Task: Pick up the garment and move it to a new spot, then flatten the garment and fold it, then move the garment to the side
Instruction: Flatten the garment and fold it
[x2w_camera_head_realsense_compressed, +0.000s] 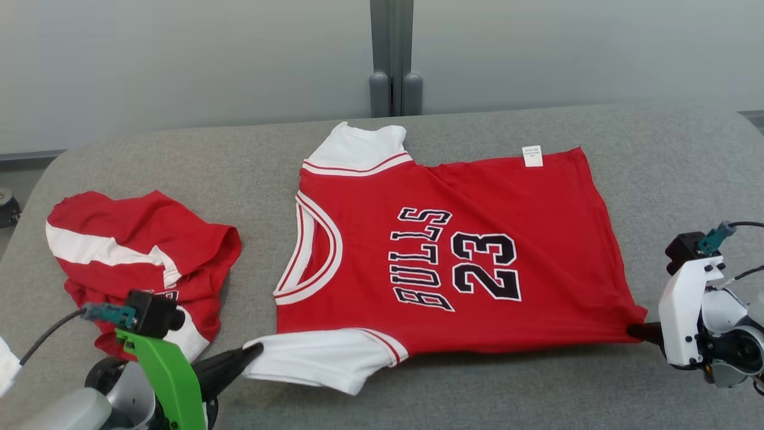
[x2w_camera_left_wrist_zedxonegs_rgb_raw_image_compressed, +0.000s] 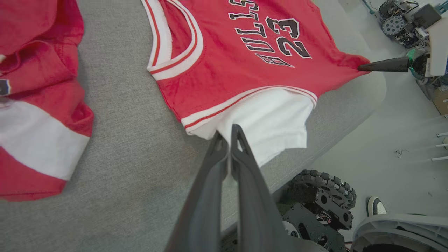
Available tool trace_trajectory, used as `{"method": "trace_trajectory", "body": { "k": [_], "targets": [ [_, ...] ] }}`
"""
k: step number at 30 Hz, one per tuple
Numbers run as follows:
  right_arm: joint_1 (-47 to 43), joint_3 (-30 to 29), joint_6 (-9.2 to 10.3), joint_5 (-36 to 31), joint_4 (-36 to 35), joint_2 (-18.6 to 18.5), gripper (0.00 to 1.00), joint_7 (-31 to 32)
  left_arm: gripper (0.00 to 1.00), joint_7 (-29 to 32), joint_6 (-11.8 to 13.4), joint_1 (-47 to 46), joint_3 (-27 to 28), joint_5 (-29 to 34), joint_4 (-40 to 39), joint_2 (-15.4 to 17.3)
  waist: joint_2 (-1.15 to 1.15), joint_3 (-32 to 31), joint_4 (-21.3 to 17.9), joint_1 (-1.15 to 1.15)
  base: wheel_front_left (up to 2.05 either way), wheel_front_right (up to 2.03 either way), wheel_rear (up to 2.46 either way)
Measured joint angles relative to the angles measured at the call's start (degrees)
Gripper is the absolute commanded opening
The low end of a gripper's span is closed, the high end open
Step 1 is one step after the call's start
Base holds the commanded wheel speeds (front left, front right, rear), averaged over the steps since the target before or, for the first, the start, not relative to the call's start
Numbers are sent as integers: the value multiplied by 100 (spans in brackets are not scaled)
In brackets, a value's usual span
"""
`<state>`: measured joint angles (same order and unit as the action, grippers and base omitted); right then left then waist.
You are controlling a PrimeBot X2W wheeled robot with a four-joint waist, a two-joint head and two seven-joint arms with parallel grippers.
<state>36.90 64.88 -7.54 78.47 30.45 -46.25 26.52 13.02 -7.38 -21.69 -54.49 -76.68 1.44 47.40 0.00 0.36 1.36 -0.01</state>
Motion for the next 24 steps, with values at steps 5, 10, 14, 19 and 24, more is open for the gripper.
{"method": "trace_trajectory", "body": {
  "k": [5, 10, 14, 19, 24],
  "targets": [
    [395, -63, 0, -60, 188, 110, 0, 205, 0, 63, 0, -511, 52, 232, 225, -204, 0, 230, -21, 0, 0, 0, 0],
    [859, -149, 1, -179, 458, 266, 0, 360, 0, 129, 0, -1068, 127, 343, 566, -490, 0, 541, -30, 0, 0, 0, 0],
    [1155, -235, 1, -218, 788, 490, 0, 432, 0, 43, 0, -1491, 167, 575, 1001, -755, 0, 827, -31, 0, 0, 0, 0],
    [1439, -268, 1, -305, 1067, 699, 0, 443, 0, -53, 0, -1867, 38, 805, 1417, -1068, 0, 1160, -26, 0, 0, 0, 0],
    [1573, -260, 0, -405, 1198, 789, 18, 428, 0, -148, 0, -2127, -134, 939, 1756, -1198, 0, 1396, -15, 0, 0, 0, 0]
  ]
}}
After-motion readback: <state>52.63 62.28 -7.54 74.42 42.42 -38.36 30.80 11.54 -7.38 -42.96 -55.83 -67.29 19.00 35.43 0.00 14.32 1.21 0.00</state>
